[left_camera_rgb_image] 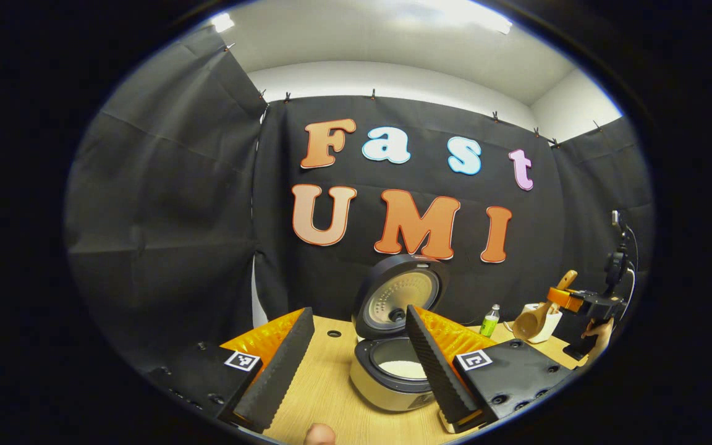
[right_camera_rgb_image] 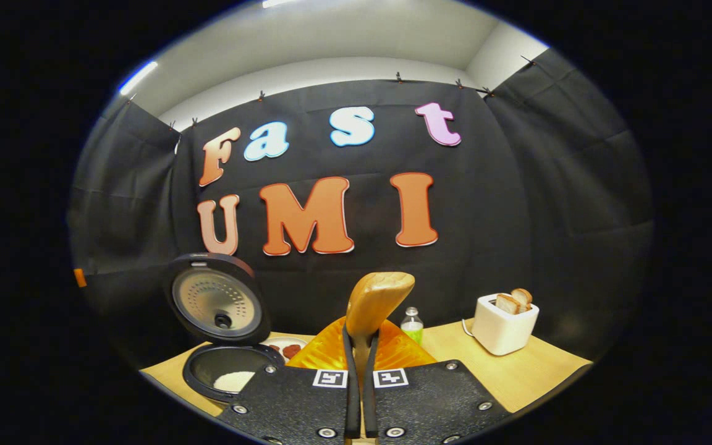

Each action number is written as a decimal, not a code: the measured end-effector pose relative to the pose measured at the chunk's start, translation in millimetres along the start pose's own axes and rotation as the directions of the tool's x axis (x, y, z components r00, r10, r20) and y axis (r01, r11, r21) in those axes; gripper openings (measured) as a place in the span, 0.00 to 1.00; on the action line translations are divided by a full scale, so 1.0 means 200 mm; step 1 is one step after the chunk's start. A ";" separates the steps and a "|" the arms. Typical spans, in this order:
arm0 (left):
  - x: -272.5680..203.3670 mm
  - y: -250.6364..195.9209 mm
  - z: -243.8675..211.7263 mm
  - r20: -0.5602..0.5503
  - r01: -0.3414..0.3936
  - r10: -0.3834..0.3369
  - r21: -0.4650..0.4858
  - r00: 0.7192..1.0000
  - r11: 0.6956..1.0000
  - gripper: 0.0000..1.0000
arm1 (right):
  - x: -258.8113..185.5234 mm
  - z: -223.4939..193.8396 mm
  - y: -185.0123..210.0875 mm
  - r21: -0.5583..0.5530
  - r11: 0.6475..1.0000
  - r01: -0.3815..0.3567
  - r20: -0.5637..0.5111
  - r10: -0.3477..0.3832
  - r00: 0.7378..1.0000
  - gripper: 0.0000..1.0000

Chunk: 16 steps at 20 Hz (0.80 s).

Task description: Close the left gripper, press the button to open the rice cooker; take a wooden spoon from the chopstick holder with the right hand, scoop a spoonful of rice and pour it into the rice cooker, then put the wooden spoon back into the chopstick holder.

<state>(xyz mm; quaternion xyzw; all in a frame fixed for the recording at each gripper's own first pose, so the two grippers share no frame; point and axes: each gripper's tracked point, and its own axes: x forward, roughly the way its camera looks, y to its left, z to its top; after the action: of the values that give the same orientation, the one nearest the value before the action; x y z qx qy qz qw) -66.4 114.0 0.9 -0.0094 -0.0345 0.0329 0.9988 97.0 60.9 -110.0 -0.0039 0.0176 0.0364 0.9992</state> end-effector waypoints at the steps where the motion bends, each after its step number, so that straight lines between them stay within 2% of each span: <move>1: -0.01 -0.02 0.00 0.001 0.003 -0.003 0.002 1.000 1.000 0.99 | -0.01 -0.04 -0.06 0.017 1.000 0.019 -0.012 -0.019 1.000 0.01; 8: -0.01 -0.12 -0.05 -0.019 0.019 -0.019 0.016 1.000 1.000 0.97 | 0.02 -0.33 -0.30 0.033 0.993 0.113 -0.047 -0.111 0.993 0.01; 10: -0.01 -0.15 -0.07 -0.030 0.025 -0.024 0.017 0.999 1.000 1.00 | 0.03 -0.42 -0.34 0.054 0.991 0.122 -0.072 -0.118 0.990 0.01; 16: 0.02 -0.18 -0.09 -0.038 0.023 -0.022 0.014 0.999 1.000 0.99 | 0.06 -0.67 -0.39 0.073 0.989 0.129 -0.163 -0.115 0.980 0.01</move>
<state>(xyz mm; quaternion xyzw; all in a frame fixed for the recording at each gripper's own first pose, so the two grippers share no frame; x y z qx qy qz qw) -59.1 78.7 -15.2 -0.0026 -0.0157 0.0216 0.9996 110.9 -16.5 -243.7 0.0337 0.0983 -0.0261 0.9942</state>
